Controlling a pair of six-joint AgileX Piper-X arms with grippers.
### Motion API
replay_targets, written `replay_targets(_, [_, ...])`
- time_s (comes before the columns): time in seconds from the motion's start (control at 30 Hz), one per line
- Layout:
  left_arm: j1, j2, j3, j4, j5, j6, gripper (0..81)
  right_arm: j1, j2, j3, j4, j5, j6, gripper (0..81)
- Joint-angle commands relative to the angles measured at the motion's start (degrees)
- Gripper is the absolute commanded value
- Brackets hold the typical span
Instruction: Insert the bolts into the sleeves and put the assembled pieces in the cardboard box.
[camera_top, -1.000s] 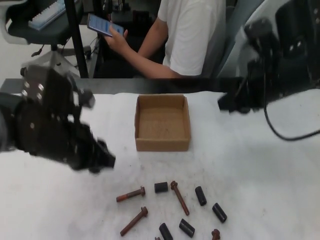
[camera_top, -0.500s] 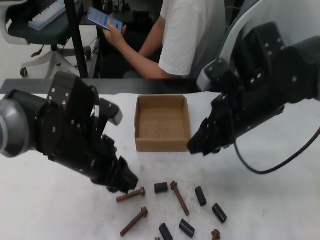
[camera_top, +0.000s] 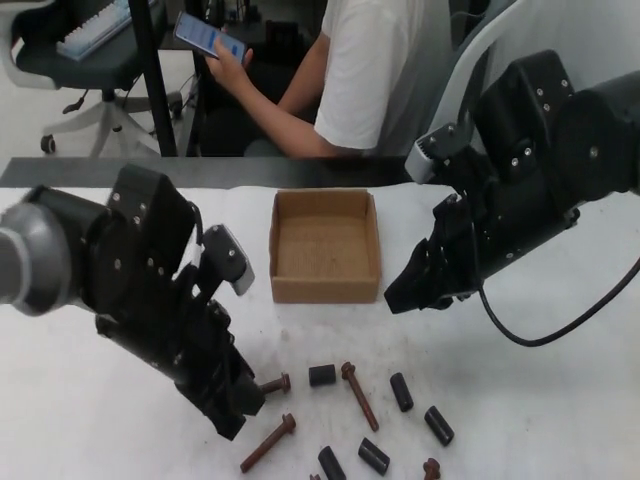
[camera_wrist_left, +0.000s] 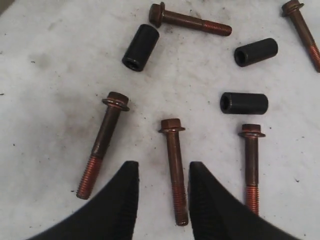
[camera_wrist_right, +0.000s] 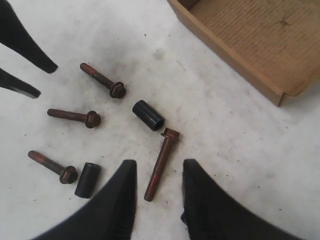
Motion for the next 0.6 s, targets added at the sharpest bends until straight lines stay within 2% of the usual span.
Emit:
replay_targets(0.0, [-0.82,3.45,-0.54,-2.40,-1.24,1.34,31.2,-0.29,-0.53,-0.59,0.58,-2.00,-0.32,30.0])
replay_targets(0.2, [-1.84,7.01,-3.60,-2.24,-5.93,7.21,31.2,-0.29,-0.57,-1.64,0.63,-2.14,-0.32,30.0])
replay_targets(0.57, [-1.84,11.41,-10.11,-0.88,-6.16,14.25,31.2,-0.29,-2.36,-1.65,0.59,-4.71,1.02,30.0])
